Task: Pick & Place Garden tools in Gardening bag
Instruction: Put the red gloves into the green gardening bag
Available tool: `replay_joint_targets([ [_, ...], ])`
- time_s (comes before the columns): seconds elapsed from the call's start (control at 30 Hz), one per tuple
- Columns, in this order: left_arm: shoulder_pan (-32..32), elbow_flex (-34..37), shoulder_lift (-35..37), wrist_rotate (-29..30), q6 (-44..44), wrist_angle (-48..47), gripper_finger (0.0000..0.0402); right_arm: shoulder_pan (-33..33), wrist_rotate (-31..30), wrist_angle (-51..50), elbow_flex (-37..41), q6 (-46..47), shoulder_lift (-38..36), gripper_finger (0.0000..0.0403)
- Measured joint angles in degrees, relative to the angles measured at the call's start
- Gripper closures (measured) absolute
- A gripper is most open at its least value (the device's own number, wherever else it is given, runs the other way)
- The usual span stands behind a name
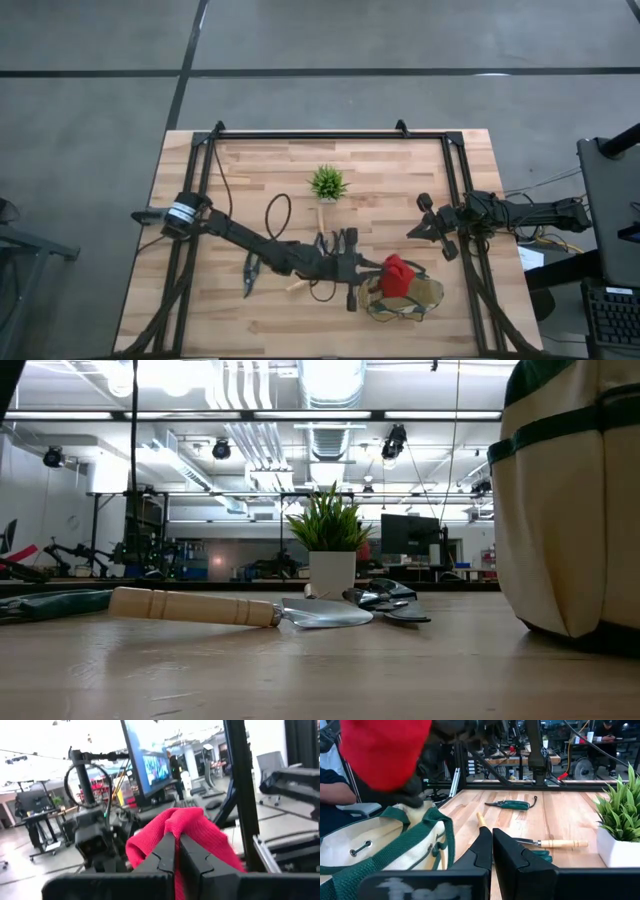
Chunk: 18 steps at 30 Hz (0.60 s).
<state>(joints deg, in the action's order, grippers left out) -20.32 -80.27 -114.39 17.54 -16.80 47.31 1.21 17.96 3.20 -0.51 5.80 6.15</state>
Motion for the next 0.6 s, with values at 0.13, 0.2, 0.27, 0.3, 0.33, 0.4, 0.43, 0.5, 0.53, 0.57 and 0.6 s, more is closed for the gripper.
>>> replay_joint_targets([
  [0.13, 0.52, 0.11, 0.1, -0.15, 1.86, -3.72, 0.0392, 0.0, 0.0, 0.0, -0.01, 0.0, 0.0, 0.0394],
  [0.2, 0.64, 0.53, -0.56, -0.9, 2.3, -4.7, 0.0392, 0.0, 0.0, 0.0, 0.0, 0.0, 0.0, 0.0394],
  [0.27, 0.58, 0.59, -1.25, -1.97, 2.54, -4.69, 0.0392, 0.0, 0.0, 0.0, 0.0, 0.0, 0.0, 0.0394],
  [0.3, 0.56, 0.61, -1.35, -2.1, 2.75, -4.84, 0.0392, 0.0, 0.0, 0.0, -0.02, 0.0, 0.0, 0.0394],
  [0.33, 0.63, 0.61, -1.35, -2.15, 2.94, -5.27, 0.0392, 0.0, 0.0, 0.0, 0.0, -0.01, 0.0, 0.0394],
  [0.4, 0.9, 0.61, -1.29, -2.21, 3.26, -6.86, 0.0392, 0.0, 0.0, 0.0, 0.0, 0.0, 0.0, 0.0394],
  [0.43, 1.04, 0.63, -1.29, -2.19, 3.3, -7.44, 0.0392, 0.0, 0.0, 0.0, -0.02, -0.02, 0.0, 0.0394],
  [0.5, 1.15, 0.8, -1.32, -2.41, 3.35, -8.49, 0.0391, 0.0, 0.0, 0.0, -0.02, 0.0, 0.0, 0.0394],
  [0.53, 1.22, 0.81, -1.33, -3.01, 3.34, -8.57, 0.0388, 0.0, 0.0, 0.0, -0.02, 0.0, 0.0, 0.0394],
  [0.57, 1.25, 0.81, -1.33, -3.59, 3.32, -8.55, 0.0385, 0.0, 0.0, 0.0, -0.02, -0.02, 0.0, 0.0394],
  [0.6, 1.23, 0.81, -1.33, -3.7, 3.32, -8.42, 0.038, 0.0, 0.0, 0.0, -0.02, -0.01, 0.0, 0.0394],
])
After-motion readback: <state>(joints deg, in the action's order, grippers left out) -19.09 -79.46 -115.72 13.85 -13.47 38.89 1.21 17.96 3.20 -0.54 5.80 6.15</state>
